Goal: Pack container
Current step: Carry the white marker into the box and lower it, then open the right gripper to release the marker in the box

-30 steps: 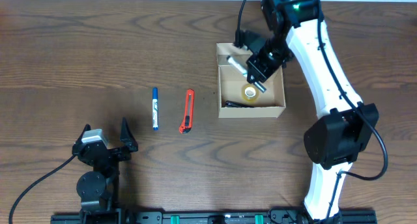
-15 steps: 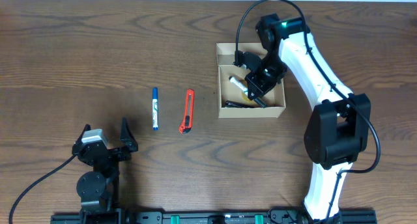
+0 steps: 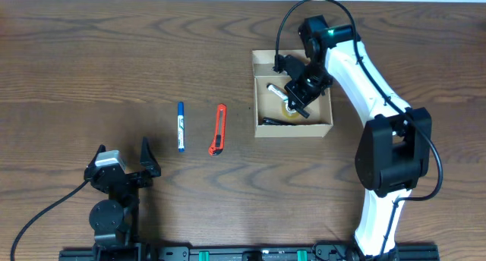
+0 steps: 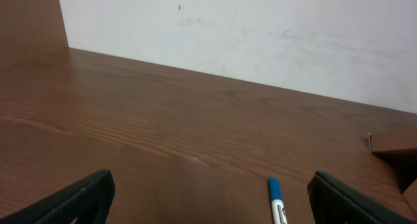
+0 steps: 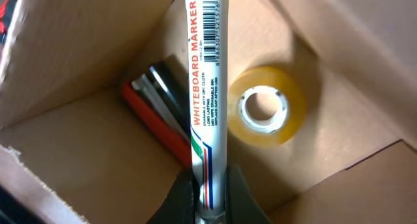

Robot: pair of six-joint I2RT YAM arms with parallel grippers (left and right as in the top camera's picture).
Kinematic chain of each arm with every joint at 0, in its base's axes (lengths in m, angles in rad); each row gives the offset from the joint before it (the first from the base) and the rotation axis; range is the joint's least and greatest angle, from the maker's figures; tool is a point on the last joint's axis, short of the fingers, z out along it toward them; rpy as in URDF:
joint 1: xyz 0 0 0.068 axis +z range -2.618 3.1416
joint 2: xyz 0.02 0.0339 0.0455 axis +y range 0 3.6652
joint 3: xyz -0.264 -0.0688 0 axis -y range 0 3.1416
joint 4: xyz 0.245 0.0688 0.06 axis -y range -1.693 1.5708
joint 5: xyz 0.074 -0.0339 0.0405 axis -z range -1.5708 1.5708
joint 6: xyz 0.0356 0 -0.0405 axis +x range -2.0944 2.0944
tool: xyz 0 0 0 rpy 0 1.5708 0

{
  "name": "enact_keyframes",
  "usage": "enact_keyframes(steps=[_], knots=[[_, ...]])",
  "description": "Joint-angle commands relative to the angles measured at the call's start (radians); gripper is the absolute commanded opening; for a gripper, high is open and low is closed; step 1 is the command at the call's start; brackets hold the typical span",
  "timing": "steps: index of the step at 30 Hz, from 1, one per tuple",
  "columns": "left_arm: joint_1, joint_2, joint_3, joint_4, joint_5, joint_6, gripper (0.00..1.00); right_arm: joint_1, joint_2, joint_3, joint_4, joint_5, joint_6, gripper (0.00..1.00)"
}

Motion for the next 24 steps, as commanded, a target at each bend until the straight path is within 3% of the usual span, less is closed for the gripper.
enact_keyframes(steps=[1, 15, 16, 18, 20, 21, 24], knots=[[-0.003, -0.006, -0.018, -0.043, -0.022, 0.004, 0.96, -0.025, -0.004, -0.006, 0.008, 0.002, 0.013, 0.01], [-0.003, -0.006, -0.018, -0.043, -0.022, 0.004, 0.95, -0.048, 0.016, -0.007, 0.028, -0.026, 0.014, 0.01], [-0.003, -0.006, -0.018, -0.043, -0.022, 0.004, 0.95, -0.045, 0.017, -0.007, 0.027, -0.025, 0.014, 0.08], [-0.003, -0.006, -0.018, -0.043, -0.022, 0.004, 0.95, -0.040, 0.017, -0.007, 0.022, -0.025, 0.014, 0.40], [-0.003, -0.006, -0.018, -0.043, -0.022, 0.004, 0.95, -0.039, 0.017, -0.007, 0.018, -0.024, 0.013, 0.63], [-0.003, -0.006, -0.018, -0.043, -0.022, 0.004, 0.95, -0.039, 0.017, -0.007, 0.014, -0.024, 0.013, 0.71], [-0.003, -0.006, -0.018, -0.043, -0.022, 0.004, 0.95, -0.039, 0.017, -0.007, 0.005, -0.024, 0.013, 0.72]])
